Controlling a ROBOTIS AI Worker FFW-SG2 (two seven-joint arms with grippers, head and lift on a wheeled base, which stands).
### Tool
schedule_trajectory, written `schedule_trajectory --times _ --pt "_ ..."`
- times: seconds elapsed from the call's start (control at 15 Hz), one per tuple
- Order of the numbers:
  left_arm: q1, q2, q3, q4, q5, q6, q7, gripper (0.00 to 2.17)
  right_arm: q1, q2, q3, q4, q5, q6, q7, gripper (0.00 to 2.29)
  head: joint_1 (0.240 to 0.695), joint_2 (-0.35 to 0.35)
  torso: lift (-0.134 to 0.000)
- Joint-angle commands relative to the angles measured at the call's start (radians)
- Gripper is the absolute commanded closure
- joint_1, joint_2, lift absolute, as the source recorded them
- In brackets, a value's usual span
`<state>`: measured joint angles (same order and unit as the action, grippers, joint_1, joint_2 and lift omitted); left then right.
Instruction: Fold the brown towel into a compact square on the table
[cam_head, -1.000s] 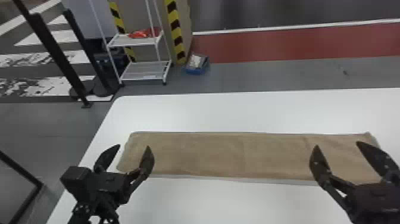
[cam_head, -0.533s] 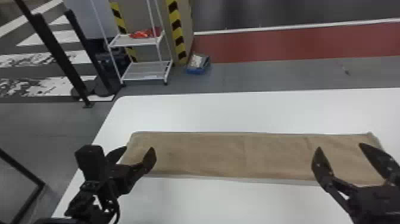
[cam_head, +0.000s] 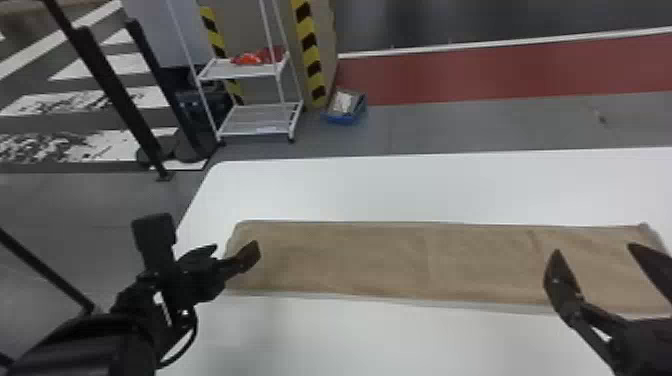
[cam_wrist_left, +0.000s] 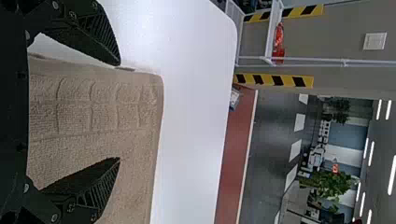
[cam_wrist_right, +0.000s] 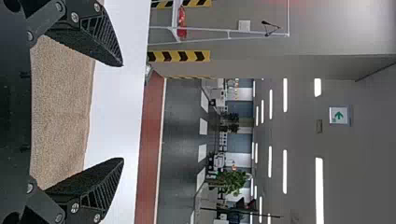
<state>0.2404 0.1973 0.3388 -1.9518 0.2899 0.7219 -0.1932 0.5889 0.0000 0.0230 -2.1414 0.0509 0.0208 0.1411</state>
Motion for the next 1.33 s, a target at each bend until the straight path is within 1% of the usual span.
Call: schedule_trajectory --times 0.0,0.13,0.2,0.33,0.4,0.47,0.53,0.6,0.67,0.73,0.8,0.87,0.93,1.13,1.27 --pt "-0.032 0.004 0.026 0.024 0.002 0.029 -0.003 0.18 0.0 0.001 0.0 0.0 0.0 0.0 0.0 0.18 0.695 0.246 -0.125" --pt "-0.042 0.002 0.04 0.031 0.018 0.118 -0.029 0.18 0.0 0.001 -0.003 0.0 0.0 0.0 0.0 0.18 0.695 0.257 -0.125" --pt "-0.052 0.004 0.043 0.037 0.026 0.155 -0.029 0.18 0.0 0.001 -0.003 0.0 0.0 0.0 0.0 0.18 0.695 0.259 -0.125" --pt "-0.058 0.002 0.043 0.05 0.028 0.167 -0.029 0.18 -0.003 0.001 -0.001 0.001 0.0 0.0 0.0 0.18 0.695 0.258 -0.125" --pt "-0.059 0.002 0.043 0.05 0.028 0.167 -0.031 0.21 -0.003 0.001 -0.001 0.001 0.0 0.0 0.0 0.18 0.695 0.258 -0.125" --pt "-0.059 0.004 0.045 0.05 0.026 0.173 -0.037 0.32 -0.003 0.001 -0.003 0.0 0.0 0.0 0.0 0.18 0.695 0.258 -0.125" --pt "-0.059 0.004 0.045 0.05 0.02 0.176 -0.063 0.63 -0.003 0.001 -0.003 0.001 0.0 0.0 0.0 0.18 0.695 0.257 -0.125" --pt "-0.059 0.002 0.051 0.05 0.023 0.179 -0.08 1.08 -0.003 0.001 -0.003 0.001 -0.002 0.0 0.0 0.18 0.695 0.256 -0.125" --pt "-0.059 0.002 0.054 0.05 0.021 0.179 -0.083 1.35 -0.003 0.001 -0.005 0.003 -0.002 0.003 0.0 0.18 0.695 0.25 -0.125" --pt "-0.058 0.001 0.052 0.05 0.015 0.179 -0.083 1.51 -0.004 0.001 -0.005 0.005 -0.002 0.003 0.0 0.18 0.695 0.249 -0.125" --pt "-0.055 0.001 0.054 0.05 0.014 0.186 -0.084 1.82 -0.004 0.001 -0.005 0.006 -0.002 0.003 0.0 0.18 0.695 0.249 -0.125" --pt "-0.053 -0.001 0.054 0.048 0.014 0.235 -0.084 2.0 -0.004 0.001 -0.005 0.006 -0.002 0.003 0.0 0.18 0.695 0.249 -0.125" --pt "-0.05 0.001 0.059 0.04 0.014 0.238 -0.084 2.09 -0.004 0.001 -0.005 0.008 -0.002 0.003 0.0 0.18 0.695 0.25 -0.125" --pt "-0.03 -0.006 0.083 -0.001 0.034 0.244 -0.134 2.1 -0.006 0.001 -0.006 0.009 -0.002 0.003 0.0 0.18 0.695 0.25 -0.125" --pt "-0.021 -0.01 0.08 -0.049 0.035 0.244 -0.137 2.14 -0.006 0.001 -0.006 0.011 -0.002 0.003 0.0 0.18 0.695 0.246 -0.125"
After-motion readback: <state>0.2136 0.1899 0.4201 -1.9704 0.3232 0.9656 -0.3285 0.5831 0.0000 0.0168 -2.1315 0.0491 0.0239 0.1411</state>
